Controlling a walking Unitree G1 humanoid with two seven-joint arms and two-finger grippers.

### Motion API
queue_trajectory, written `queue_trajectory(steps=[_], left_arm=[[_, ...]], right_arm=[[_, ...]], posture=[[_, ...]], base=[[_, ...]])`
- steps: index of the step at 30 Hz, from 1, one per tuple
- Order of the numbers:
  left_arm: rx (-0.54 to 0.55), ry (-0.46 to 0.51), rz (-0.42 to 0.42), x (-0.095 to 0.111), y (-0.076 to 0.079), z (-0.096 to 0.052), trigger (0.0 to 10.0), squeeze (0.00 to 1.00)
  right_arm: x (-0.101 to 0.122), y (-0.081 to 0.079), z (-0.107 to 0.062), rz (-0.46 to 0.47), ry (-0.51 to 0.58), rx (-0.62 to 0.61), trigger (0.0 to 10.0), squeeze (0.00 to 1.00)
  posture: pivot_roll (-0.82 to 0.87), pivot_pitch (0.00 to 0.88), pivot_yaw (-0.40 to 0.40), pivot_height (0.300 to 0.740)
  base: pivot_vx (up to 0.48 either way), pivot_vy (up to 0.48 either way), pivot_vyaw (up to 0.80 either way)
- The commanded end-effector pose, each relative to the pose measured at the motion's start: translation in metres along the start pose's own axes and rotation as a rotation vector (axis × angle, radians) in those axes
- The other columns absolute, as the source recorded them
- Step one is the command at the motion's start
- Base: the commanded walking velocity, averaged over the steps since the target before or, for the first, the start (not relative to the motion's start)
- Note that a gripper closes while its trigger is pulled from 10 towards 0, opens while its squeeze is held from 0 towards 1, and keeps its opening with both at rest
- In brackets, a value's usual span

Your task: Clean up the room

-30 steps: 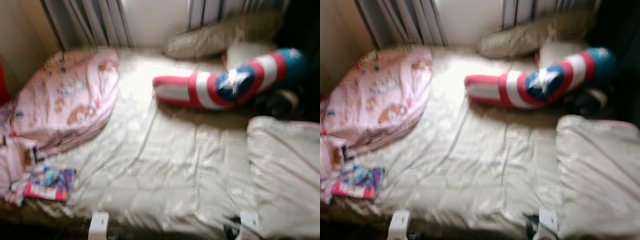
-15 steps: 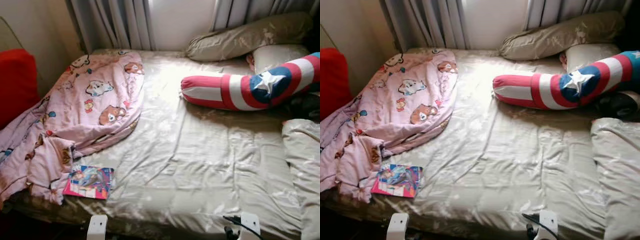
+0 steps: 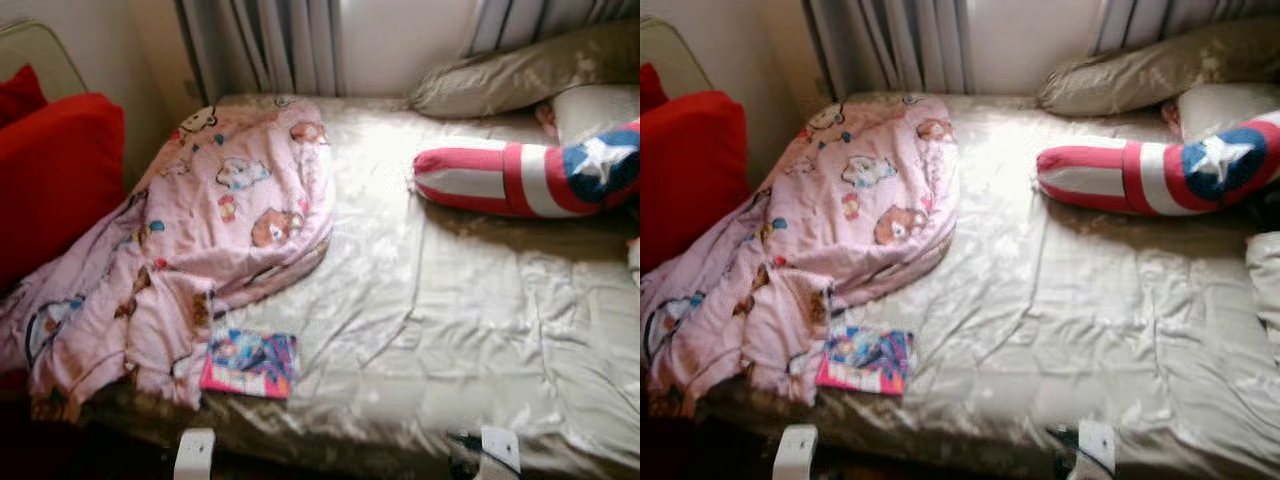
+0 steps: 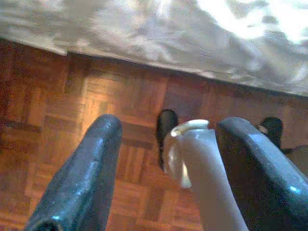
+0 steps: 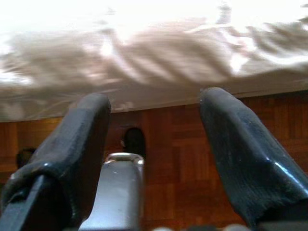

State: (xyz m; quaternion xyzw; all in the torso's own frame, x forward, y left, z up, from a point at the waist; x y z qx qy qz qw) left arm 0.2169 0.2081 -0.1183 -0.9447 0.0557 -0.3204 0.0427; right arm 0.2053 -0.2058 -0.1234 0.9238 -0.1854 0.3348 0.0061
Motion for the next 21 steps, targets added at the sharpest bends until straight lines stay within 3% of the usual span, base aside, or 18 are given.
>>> queue_trajectory(steps=[1,21], left_arm=[[0.013,-0.044,0.003,-0.0137,-0.0051,-0.0027,10.0,0.0],[0.016,-0.044,-0.004,-0.0144,-0.0041,-0.0027,10.0,0.0]], right_arm=[[-0.0034,-0.0051,-0.0004,0.01,-0.006,0.012,10.0,0.0],[-0.0056,-0.0075,-0.0006,-0.006,-0.016,0.024,10.0,0.0]], posture=[[0.03,0.118,0.006,0.74],[0.04,0.099,0.001,0.74]], base=[[0.0,0.48,0.0],[0.0,0.48,0.0]])
Point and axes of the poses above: a point about 5 cm out from each wrist's last joint towards the gripper, its own z axis pointing out of the wrist towards the gripper, its own x axis along the axis of the wrist's last joint, y = z × x, the point moved 5 cm from there along z, pointing out of the wrist towards the gripper, and after that the axes turned 9 degrees about z, right-handed, at the moved point
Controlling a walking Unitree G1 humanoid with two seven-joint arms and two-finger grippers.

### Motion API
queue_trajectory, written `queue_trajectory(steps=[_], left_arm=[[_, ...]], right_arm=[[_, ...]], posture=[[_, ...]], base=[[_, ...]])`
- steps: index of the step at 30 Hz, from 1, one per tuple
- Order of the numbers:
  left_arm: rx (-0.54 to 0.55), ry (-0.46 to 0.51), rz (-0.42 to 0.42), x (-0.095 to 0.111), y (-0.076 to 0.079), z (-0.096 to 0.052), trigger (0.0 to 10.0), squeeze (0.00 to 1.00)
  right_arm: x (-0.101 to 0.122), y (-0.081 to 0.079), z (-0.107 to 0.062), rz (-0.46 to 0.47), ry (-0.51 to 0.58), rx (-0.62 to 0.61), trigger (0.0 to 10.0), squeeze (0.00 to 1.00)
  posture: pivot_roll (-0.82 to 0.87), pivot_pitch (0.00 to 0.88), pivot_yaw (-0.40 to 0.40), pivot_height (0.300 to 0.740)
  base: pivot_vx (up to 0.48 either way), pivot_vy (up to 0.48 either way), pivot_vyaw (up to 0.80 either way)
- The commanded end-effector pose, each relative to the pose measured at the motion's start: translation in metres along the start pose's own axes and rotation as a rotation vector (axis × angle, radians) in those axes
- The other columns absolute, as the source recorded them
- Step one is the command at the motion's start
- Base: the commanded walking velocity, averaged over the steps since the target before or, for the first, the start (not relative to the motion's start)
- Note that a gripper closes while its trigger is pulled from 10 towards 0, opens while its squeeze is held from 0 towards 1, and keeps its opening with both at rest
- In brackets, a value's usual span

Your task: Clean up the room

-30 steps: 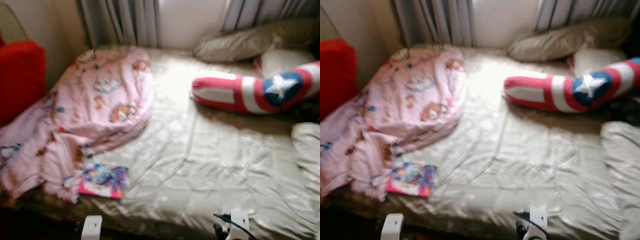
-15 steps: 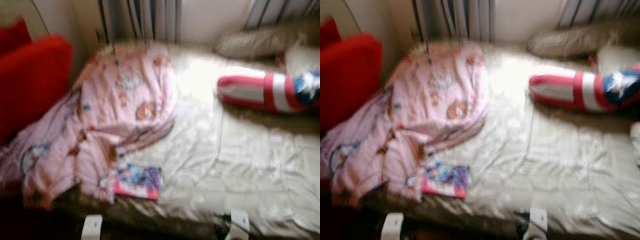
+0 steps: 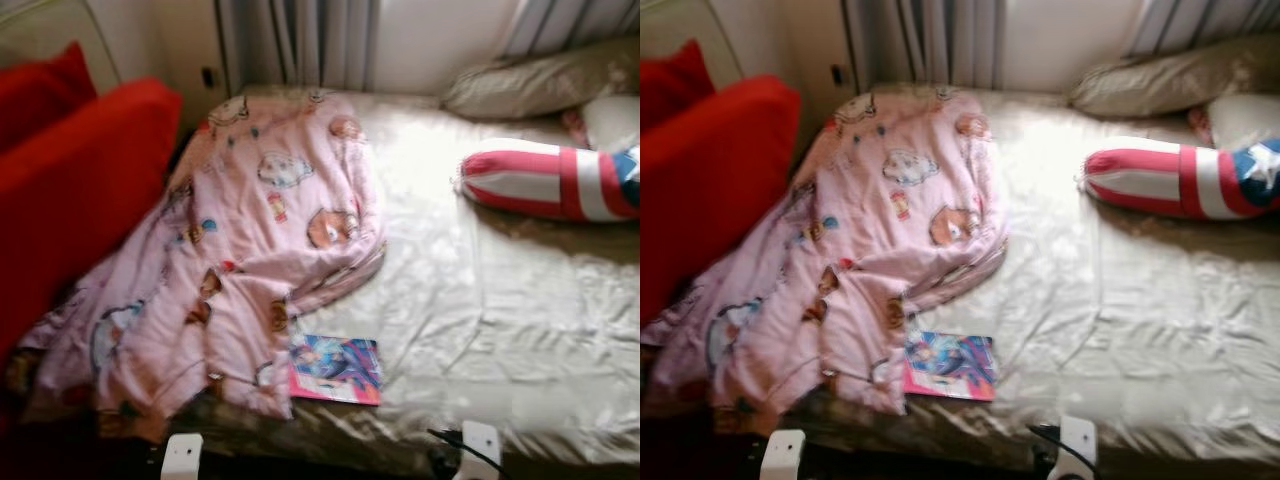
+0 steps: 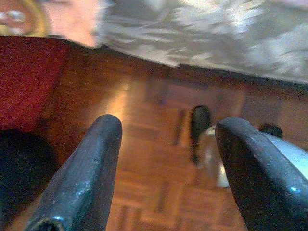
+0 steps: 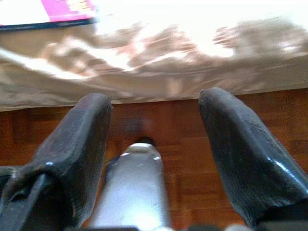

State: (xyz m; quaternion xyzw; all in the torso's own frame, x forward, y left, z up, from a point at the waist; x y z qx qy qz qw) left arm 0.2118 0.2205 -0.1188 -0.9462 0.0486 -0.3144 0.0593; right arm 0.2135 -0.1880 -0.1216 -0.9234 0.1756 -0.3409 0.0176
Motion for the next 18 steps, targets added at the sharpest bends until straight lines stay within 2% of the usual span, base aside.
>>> queue_trajectory(steps=[1,3,18], left_arm=[[-0.019,-0.028,0.0,-0.0081,0.0078,-0.0007,10.0,0.0],[-0.017,-0.025,0.0,-0.0076,0.0076,-0.0006,10.0,0.0],[-0.021,-0.019,-0.009,-0.0064,0.0081,-0.0005,10.0,0.0]], right_arm=[[-0.0064,0.0117,-0.0023,-0.005,-0.019,-0.028,10.0,0.0],[-0.0062,0.0115,-0.0023,-0.005,-0.018,-0.028,10.0,0.0],[-0.0076,0.0112,-0.0025,-0.009,-0.023,-0.024,10.0,0.0]], posture=[[0.04,0.101,0.0,0.74],[0.04,0.104,-0.001,0.74],[0.04,0.117,-0.001,0.74]], base=[[0.0,0.48,0.0],[0.0,0.394,0.0],[0.0,0.0,0.0]])
Point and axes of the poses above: a point about 5 cm out from each wrist's last joint towards the gripper, its own z axis pointing out of the wrist towards the gripper, its own x axis along the axis of the wrist's last joint, y = z × x, the point moved 5 cm from there along z, pointing out of the wrist towards the gripper, and after that the axes turned 9 degrees about z, right-handed, at the moved point
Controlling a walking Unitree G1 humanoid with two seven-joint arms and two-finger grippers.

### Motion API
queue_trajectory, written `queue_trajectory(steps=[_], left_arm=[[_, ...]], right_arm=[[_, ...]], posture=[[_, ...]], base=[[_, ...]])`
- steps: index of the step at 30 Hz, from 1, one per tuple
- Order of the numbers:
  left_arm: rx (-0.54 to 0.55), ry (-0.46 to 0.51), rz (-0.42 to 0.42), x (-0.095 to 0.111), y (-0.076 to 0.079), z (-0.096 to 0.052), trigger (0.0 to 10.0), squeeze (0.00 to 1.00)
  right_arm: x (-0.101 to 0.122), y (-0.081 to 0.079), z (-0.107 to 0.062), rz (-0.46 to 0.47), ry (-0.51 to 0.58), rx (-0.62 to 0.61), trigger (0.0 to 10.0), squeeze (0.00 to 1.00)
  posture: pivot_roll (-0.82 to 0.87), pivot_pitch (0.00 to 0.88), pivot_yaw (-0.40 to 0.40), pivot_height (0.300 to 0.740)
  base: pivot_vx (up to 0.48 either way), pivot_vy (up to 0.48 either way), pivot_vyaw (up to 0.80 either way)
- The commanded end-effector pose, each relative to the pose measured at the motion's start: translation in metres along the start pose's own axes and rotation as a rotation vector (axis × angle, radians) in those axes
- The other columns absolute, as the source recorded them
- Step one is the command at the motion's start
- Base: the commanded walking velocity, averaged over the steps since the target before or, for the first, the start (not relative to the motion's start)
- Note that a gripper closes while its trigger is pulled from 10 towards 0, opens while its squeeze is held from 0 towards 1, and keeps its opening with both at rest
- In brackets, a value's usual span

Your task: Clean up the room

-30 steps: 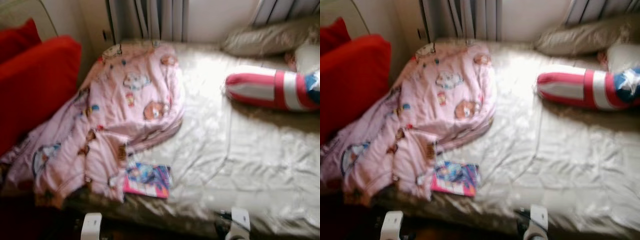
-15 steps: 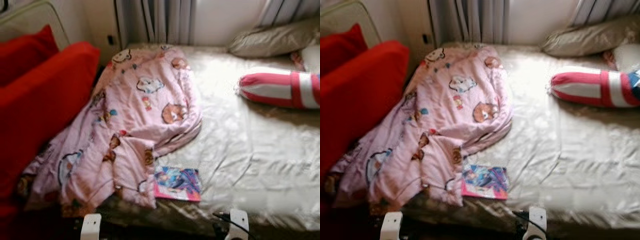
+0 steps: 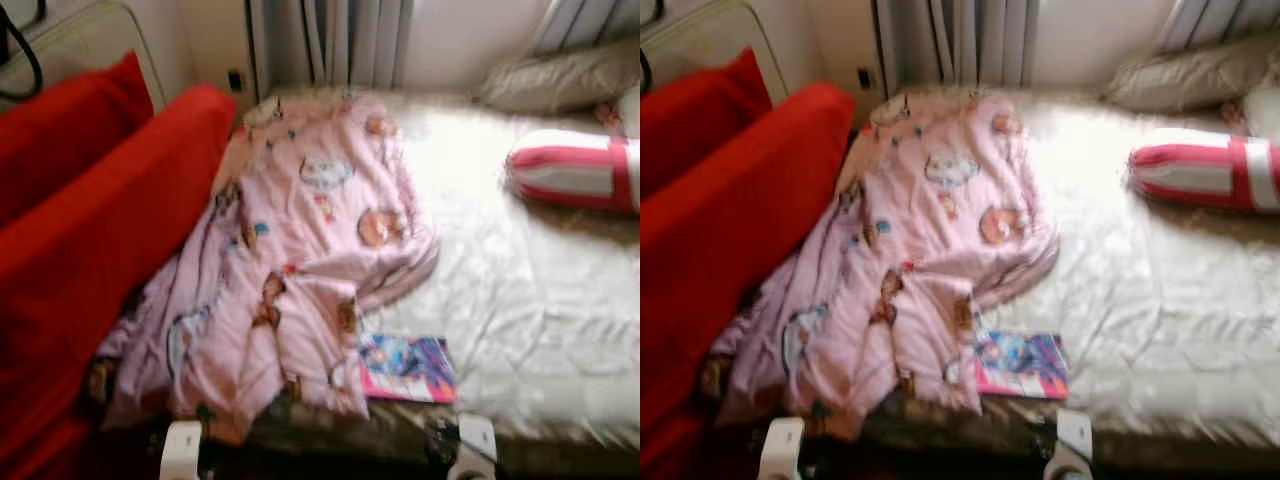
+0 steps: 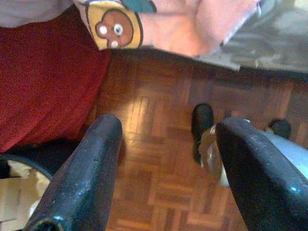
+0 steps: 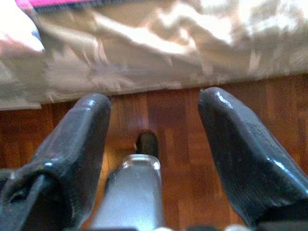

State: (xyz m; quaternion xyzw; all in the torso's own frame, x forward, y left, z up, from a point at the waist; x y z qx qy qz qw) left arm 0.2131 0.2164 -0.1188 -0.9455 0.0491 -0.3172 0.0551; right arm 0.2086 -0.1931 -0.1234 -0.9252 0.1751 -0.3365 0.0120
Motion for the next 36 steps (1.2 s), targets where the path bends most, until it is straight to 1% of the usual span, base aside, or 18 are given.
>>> queue_trajectory(steps=[1,5,12,14,16,24,31,36], left_arm=[[-0.013,-0.026,-0.008,-0.008,0.004,-0.001,10.0,0.0],[-0.011,-0.027,-0.008,-0.0082,0.0035,-0.001,10.0,0.0],[-0.011,-0.03,-0.003,-0.0088,0.0037,-0.001,10.0,0.0],[-0.013,-0.031,-0.003,-0.009,0.0042,-0.0011,10.0,0.0],[-0.015,-0.031,-0.003,-0.0094,0.0043,-0.0012,10.0,0.0],[-0.024,-0.03,0.005,-0.0099,0.0052,-0.0014,10.0,0.0],[-0.027,-0.03,0.004,-0.0106,0.006,-0.0015,10.0,0.0],[-0.032,-0.03,0.007,-0.0108,0.0064,-0.0016,10.0,0.0]], right_arm=[[-0.0049,0.0045,-0.0012,-0.005,-0.016,-0.011,10.0,0.0],[-0.0042,0.0025,-0.001,-0.027,-0.013,-0.001,10.0,0.0],[-0.0033,-0.001,-0.0008,-0.032,-0.008,0.015,10.0,0.0],[-0.0032,-0.0019,-0.0007,-0.031,-0.007,0.019,10.0,0.0],[-0.0036,-0.0006,-0.0009,-0.012,-0.007,0.009,10.0,0.0],[-0.0031,-0.0003,-0.0008,-0.02,-0.005,0.005,10.0,0.0],[-0.0021,-0.0021,-0.0005,-0.035,-0.002,0.013,10.0,0.0],[-0.0004,-0.0041,-0.0002,-0.029,0.005,0.02,10.0,0.0]], posture=[[0.04,0.117,-0.001,0.74],[0.04,0.114,-0.002,0.74],[0.05,0.104,-0.006,0.74],[0.05,0.101,-0.006,0.74],[0.05,0.096,-0.004,0.74],[0.04,0.08,-0.002,0.74],[0.04,0.068,-0.003,0.74],[0.04,0.063,-0.002,0.74]], base=[[0.0,0.0,0.0],[0.0,0.0,0.0],[0.0,0.0,0.8],[0.0,0.0,0.0],[0.0,0.0,0.0],[0.0,0.0,0.0],[0.262,0.0,0.0],[0.286,0.0,0.0]])
Point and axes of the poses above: a point about 5 cm out from each wrist's last joint towards the gripper, its own z axis pointing out of the wrist towards the gripper, its own x axis along the axis of the wrist's last joint, y = z × x, the point moved 5 cm from there along z, pointing out of the wrist towards the gripper, and after that the axes turned 9 degrees about z, right-handed, at the moved point
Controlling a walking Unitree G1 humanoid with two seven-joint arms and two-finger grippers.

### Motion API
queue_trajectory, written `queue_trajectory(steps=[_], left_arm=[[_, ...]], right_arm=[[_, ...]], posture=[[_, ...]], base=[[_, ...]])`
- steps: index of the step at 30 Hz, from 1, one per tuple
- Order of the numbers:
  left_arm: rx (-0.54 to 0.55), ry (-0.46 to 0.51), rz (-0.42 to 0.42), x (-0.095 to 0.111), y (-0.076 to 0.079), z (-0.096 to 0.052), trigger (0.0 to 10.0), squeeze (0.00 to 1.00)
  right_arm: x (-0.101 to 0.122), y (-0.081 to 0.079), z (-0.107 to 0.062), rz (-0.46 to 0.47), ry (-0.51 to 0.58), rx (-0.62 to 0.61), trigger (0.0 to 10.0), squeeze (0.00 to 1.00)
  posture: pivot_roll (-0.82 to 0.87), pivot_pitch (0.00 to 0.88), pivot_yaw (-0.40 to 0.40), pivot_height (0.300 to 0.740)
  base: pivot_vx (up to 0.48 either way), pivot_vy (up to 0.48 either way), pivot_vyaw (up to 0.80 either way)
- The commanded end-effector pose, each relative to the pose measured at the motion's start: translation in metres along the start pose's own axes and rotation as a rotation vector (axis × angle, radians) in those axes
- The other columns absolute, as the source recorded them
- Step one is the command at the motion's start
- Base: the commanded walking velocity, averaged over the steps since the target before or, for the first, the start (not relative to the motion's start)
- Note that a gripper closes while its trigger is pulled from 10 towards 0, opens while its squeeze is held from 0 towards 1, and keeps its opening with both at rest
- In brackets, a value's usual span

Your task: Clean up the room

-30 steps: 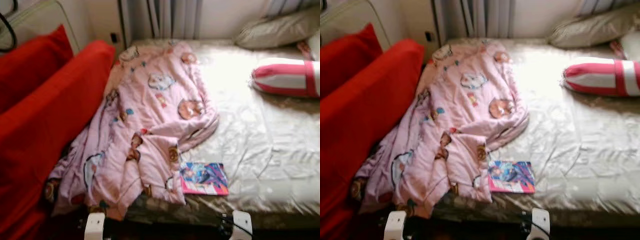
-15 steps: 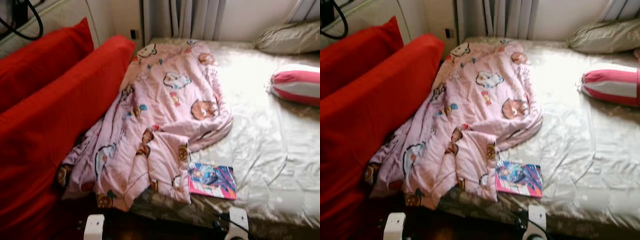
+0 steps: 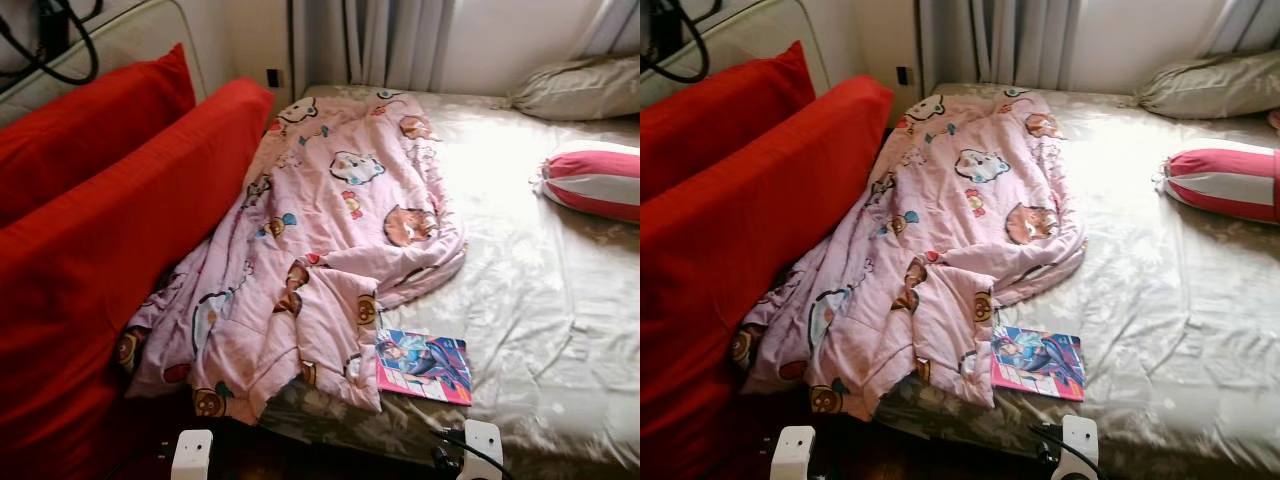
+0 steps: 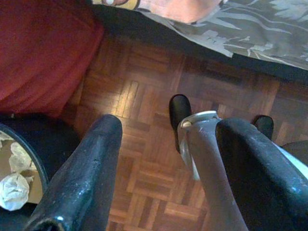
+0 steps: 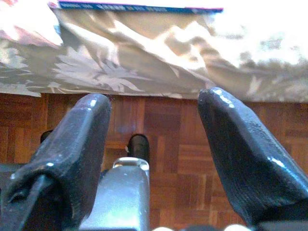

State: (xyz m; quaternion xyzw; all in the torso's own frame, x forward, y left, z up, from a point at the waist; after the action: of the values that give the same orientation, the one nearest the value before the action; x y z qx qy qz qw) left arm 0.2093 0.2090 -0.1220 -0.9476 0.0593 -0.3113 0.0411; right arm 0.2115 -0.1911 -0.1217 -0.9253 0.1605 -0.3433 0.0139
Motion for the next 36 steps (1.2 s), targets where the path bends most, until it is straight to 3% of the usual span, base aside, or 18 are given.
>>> queue_trajectory(steps=[1,9,22,30,36], left_arm=[[0.0,-0.021,0.0,-0.007,-0.001,-0.001,10.0,0.0],[0.004,-0.022,0.035,-0.006,-0.002,-0.001,10.0,0.0],[0.006,-0.003,0.0,-0.002,-0.002,-0.001,10.0,0.0],[0.028,0.105,-0.006,0.012,-0.004,-0.002,10.0,0.0],[0.042,0.206,-0.066,0.023,-0.004,-0.005,10.0,0.0]], right_arm=[[-0.003,-0.001,0.0,-0.003,-0.006,0.004,10.0,0.0],[0.0,-0.002,0.0,0.0,-0.004,0.007,10.0,0.0],[0.007,-0.004,0.002,0.01,0.021,0.014,10.0,0.0],[0.036,-0.011,0.004,0.018,0.136,0.059,10.0,0.0],[0.075,-0.026,-0.001,0.02,0.325,0.154,10.0,0.0]], posture=[[0.04,0.061,-0.001,0.74],[0.04,0.077,-0.004,0.74],[0.04,0.113,-0.01,0.74],[0.03,0.131,-0.014,0.74],[0.04,0.137,-0.027,0.74]], base=[[0.304,0.0,0.0],[0.213,0.0,0.0],[0.0,0.0,0.0],[0.0,0.0,0.0],[0.0,0.0,0.0]])
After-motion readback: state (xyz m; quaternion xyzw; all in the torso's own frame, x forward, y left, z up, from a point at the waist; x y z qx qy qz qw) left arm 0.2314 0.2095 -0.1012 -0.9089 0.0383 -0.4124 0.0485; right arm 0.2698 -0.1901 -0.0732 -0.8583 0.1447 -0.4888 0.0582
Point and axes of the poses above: a point about 5 cm out from each wrist's last joint towards the gripper, its own z axis pointing out of the wrist towards the gripper, its own x axis along the axis of the wrist's last joint, y = z × x, the point moved 5 cm from there along z, pointing out of the wrist towards the gripper, and after that the axes turned 9 degrees about z, right-handed, at the moved point
